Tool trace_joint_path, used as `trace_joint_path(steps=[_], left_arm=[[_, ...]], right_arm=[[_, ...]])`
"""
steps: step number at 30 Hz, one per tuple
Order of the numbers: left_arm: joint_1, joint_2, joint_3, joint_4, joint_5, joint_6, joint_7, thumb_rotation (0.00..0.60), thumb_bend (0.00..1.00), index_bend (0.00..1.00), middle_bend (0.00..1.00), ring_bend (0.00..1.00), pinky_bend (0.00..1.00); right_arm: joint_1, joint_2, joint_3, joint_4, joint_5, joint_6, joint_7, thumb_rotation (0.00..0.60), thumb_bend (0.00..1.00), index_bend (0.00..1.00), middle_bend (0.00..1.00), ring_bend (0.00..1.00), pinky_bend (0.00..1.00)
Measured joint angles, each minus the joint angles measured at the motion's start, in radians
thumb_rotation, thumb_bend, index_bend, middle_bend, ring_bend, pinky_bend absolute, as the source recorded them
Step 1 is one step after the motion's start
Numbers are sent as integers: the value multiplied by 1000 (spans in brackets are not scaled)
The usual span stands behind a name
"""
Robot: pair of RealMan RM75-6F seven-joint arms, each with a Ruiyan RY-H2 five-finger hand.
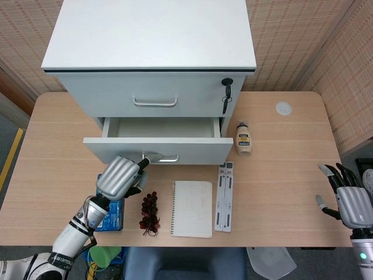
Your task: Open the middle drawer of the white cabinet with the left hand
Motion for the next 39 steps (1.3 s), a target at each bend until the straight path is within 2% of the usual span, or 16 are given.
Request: trace_joint_path(steps=[39], left_arm=[[85,16,76,-106,133,40,45,600,683,228,898,943,1000]], right_arm=[[-2,-3,1,6,1,3,4,600,334,104,139,27,82]])
